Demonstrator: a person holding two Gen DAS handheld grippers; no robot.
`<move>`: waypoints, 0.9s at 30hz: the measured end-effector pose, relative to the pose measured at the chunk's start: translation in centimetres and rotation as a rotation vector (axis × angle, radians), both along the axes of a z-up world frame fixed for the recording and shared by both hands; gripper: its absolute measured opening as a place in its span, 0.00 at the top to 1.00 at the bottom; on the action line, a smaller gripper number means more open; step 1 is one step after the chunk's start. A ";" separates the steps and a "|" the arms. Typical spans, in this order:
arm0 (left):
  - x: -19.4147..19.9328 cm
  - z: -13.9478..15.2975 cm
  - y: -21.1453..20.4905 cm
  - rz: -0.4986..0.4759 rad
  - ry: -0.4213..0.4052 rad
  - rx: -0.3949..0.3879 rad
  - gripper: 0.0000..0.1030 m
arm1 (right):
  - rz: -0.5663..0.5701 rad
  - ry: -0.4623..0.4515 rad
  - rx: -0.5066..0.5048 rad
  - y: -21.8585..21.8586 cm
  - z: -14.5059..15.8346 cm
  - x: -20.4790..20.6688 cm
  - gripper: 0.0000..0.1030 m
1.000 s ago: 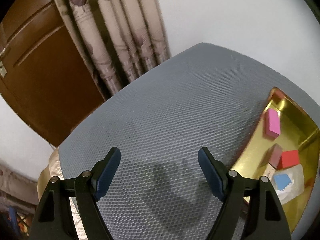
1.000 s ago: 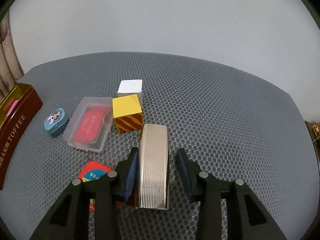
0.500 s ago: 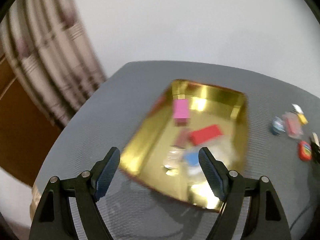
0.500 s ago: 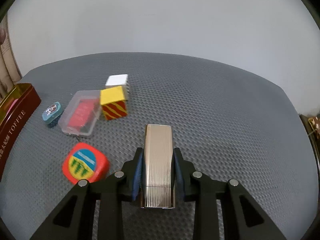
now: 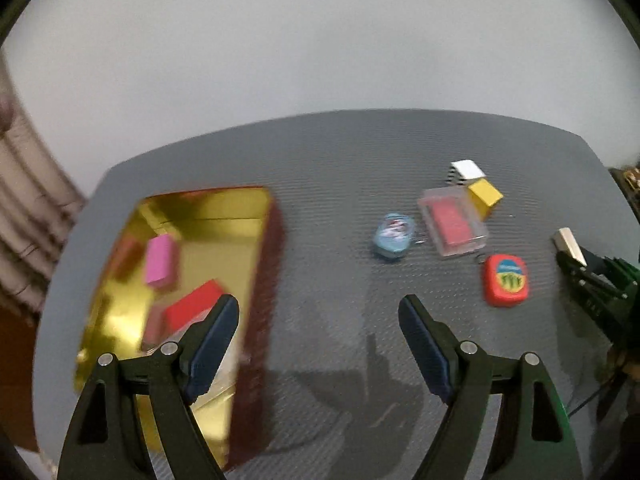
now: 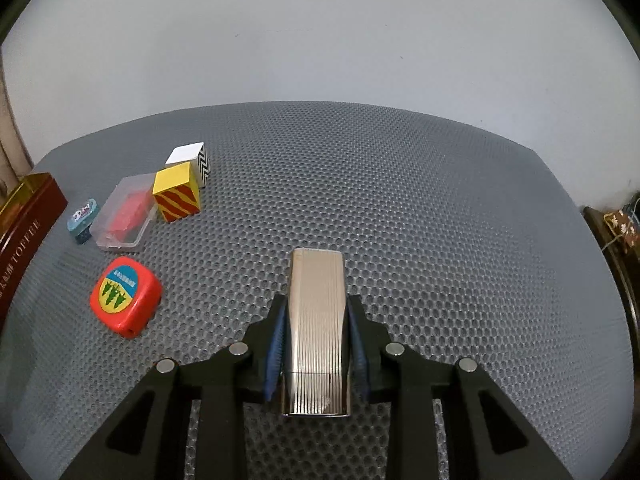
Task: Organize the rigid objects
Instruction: 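Grasp the blue dog-print tin with the left gripper while the right gripper holds the silver case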
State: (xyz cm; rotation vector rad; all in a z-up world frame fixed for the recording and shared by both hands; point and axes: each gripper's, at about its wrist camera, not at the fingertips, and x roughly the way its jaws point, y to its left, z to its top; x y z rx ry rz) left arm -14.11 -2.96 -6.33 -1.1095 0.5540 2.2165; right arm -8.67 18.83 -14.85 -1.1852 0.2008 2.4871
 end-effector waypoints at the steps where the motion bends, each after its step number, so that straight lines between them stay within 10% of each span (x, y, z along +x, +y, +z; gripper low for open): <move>1: -0.2 -0.2 0.5 -0.014 -0.011 0.003 0.23 | 0.000 0.001 -0.002 -0.2 -0.1 0.0 0.71; 19: -4.5 -5.4 8.0 -0.134 -0.118 -0.034 0.37 | 0.001 0.015 -0.035 -3.0 -1.8 -1.4 0.71; 27: -4.5 -6.3 8.6 -0.152 -0.188 0.016 0.69 | 0.001 0.017 -0.041 -4.8 -2.6 -1.9 0.71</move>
